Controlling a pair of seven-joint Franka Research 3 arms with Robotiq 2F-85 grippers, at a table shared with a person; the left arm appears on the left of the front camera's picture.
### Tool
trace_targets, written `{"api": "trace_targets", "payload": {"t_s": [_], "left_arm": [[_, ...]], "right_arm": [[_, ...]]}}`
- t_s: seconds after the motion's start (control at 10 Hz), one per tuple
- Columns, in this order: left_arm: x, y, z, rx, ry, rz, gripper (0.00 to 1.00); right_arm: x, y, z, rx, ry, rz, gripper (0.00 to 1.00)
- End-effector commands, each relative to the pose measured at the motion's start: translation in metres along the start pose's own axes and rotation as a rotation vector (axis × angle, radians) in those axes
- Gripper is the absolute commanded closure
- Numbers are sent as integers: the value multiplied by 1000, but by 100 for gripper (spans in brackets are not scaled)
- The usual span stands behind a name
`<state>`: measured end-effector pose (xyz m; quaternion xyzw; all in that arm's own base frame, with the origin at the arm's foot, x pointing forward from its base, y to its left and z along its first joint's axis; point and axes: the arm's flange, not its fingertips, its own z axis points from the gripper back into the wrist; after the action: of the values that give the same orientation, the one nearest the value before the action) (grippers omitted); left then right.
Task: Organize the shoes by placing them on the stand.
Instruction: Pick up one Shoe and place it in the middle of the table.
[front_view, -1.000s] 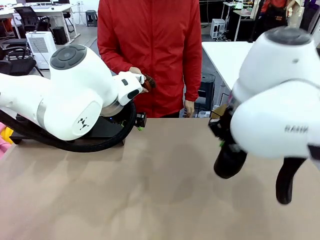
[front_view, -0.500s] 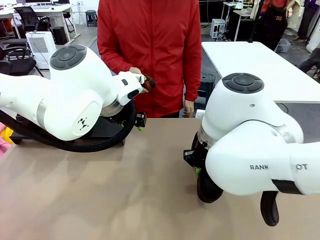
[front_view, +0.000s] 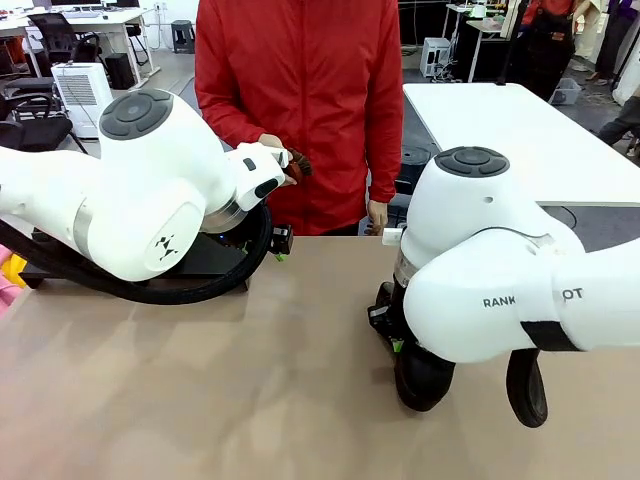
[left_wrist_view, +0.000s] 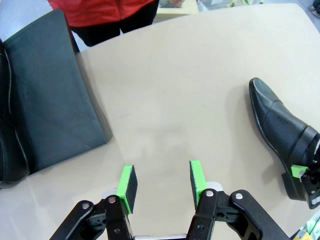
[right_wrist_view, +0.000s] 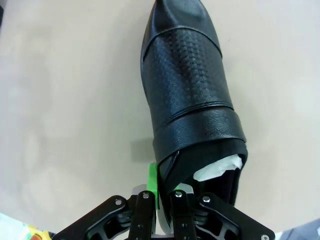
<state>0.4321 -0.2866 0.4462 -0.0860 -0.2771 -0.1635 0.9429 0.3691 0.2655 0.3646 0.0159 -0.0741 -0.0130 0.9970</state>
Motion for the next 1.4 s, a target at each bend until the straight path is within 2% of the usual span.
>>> {"api": "trace_targets", "payload": {"t_s": [0.0,0.2,0.3,0.5,0.6,0.7,0.8,1.3], "left_arm": [[-2,-3,0,21,-16,11,43],[-2,-3,0,21,-16,11,43],[-2,-3,0,21,-16,11,43],[-2,-3,0,21,-16,11,43],[-2,-3,0,21,-16,11,43],[-2,-3,0,21,-16,11,43],[-2,-3,0,21,-16,11,43],[-2,-3,0,21,-16,11,43]], "right_arm": [[6,2,15,36,15,-36,52],[9,-4,25,71,30,-110,13],[10,-10,34,92,42,-147,0],[9,-32,60,145,56,-208,0],[14,-52,75,135,95,-293,0],[26,-78,79,97,227,-336,0],[16,-32,58,120,60,-235,0],[16,-32,58,120,60,-235,0]]}}
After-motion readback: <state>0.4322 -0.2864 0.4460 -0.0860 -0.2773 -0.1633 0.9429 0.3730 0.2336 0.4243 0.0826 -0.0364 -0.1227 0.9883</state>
